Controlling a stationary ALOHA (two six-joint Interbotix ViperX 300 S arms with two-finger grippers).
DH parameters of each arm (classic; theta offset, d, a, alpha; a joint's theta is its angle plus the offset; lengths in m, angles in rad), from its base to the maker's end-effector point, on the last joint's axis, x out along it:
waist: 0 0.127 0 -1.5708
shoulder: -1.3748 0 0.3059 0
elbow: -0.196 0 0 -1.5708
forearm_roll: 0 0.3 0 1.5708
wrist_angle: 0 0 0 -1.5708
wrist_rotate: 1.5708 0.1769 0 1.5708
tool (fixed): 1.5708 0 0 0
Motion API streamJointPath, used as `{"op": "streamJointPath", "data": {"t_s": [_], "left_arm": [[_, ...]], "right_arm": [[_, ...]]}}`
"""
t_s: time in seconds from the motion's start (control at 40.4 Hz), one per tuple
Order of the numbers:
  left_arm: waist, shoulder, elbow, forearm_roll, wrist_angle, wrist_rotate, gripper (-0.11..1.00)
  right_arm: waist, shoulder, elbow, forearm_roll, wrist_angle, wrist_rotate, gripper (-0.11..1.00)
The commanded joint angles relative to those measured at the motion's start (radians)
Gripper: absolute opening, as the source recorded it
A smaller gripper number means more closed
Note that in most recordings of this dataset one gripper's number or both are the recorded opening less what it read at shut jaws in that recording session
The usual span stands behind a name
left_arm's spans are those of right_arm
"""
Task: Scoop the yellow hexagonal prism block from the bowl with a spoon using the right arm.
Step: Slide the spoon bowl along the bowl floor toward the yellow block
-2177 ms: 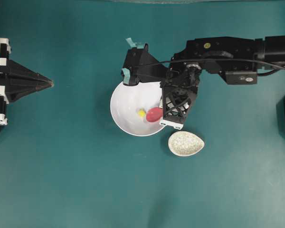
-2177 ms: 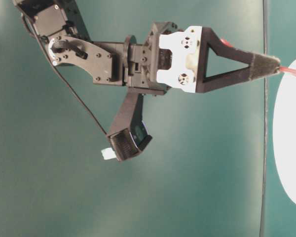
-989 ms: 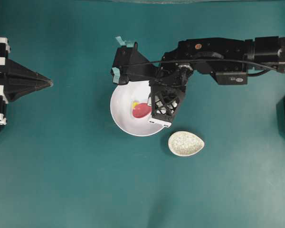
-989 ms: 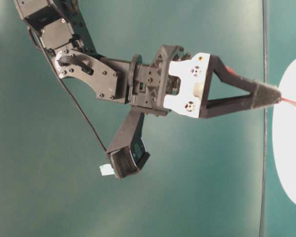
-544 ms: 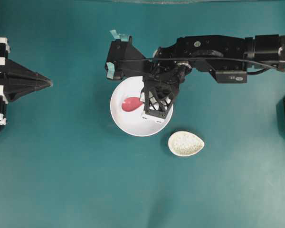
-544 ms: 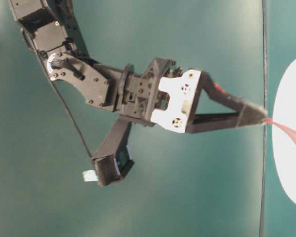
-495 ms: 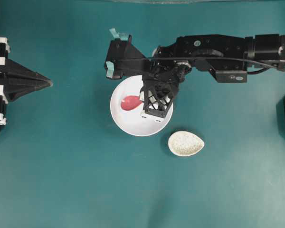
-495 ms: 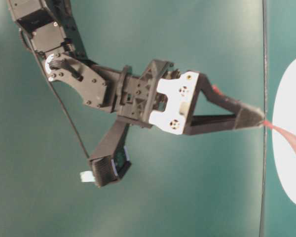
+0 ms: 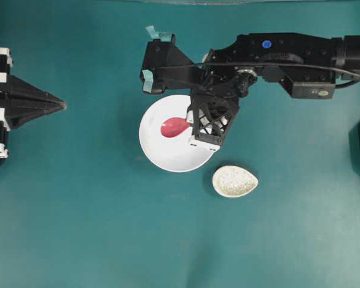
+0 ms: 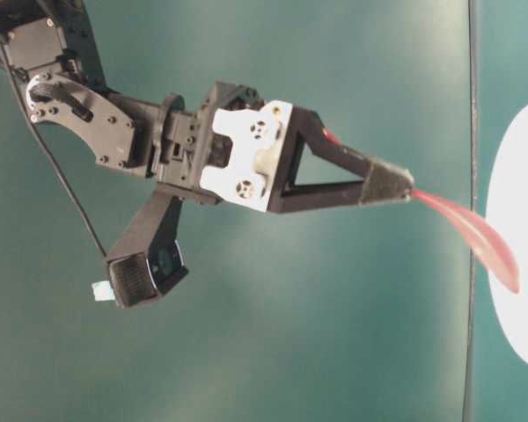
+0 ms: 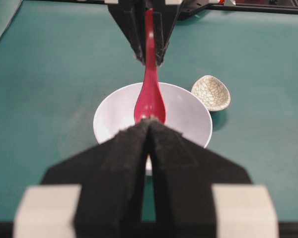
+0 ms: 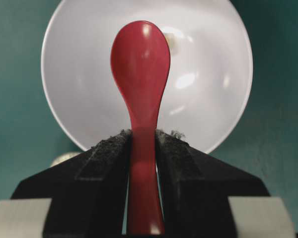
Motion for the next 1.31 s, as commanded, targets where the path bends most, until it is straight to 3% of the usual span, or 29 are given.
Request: {"op": "streamJointPath", "data": {"t_s": [0.0, 0.173, 0.47, 0.816, 1.286], "left_arm": [[0.003, 0.003, -0.028, 0.002, -0.003, -0.002, -0.01], [0.003, 0.005, -0.028, 0.002, -0.003, -0.002, -0.01], [0.003, 0.005, -0.028, 0.002, -0.003, -0.002, -0.01], [0.003, 0.005, -0.028, 0.002, -0.003, -0.002, -0.01], [0.003, 0.003, -0.028, 0.002, -0.003, -0.002, -0.01]], "right_arm": [[0.002, -0.034, -0.020, -0.002, 0.041, 0.002, 0.24], [0.002, -0.034, -0.017, -0.003, 0.106, 0.014, 0.24], [0.000, -0.034, 0.011, -0.003, 0.129, 0.114, 0.24], [0.000, -0.031, 0.087, -0.003, 0.031, 0.118, 0.24], [0.000, 0.005, 0.091, -0.002, -0.041, 0.115, 0.24]]}}
